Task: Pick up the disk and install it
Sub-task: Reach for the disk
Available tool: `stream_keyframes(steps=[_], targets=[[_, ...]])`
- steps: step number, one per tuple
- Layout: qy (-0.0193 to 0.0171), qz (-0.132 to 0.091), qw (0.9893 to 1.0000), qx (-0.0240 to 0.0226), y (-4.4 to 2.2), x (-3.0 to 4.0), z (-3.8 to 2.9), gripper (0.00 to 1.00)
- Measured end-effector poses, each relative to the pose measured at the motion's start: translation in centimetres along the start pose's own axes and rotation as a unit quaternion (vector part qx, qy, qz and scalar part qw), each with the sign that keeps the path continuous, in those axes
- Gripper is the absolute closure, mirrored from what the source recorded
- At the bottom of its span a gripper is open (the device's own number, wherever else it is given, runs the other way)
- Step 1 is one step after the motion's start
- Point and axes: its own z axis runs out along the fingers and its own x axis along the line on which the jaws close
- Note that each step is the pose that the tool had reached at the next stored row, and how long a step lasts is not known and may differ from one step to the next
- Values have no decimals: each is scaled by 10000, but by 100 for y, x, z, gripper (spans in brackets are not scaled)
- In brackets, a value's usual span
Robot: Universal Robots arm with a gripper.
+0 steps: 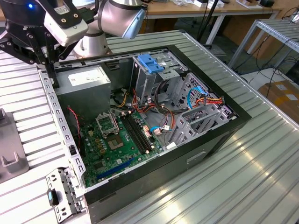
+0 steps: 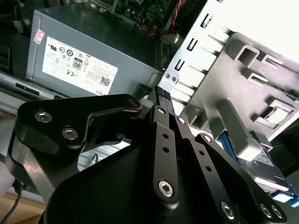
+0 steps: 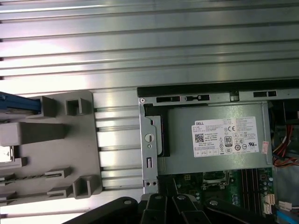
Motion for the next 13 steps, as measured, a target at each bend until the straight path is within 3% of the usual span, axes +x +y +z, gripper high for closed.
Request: stream_keyframes(steps=[13], targets=[[0, 0, 10000, 0, -2, 27, 0, 90]])
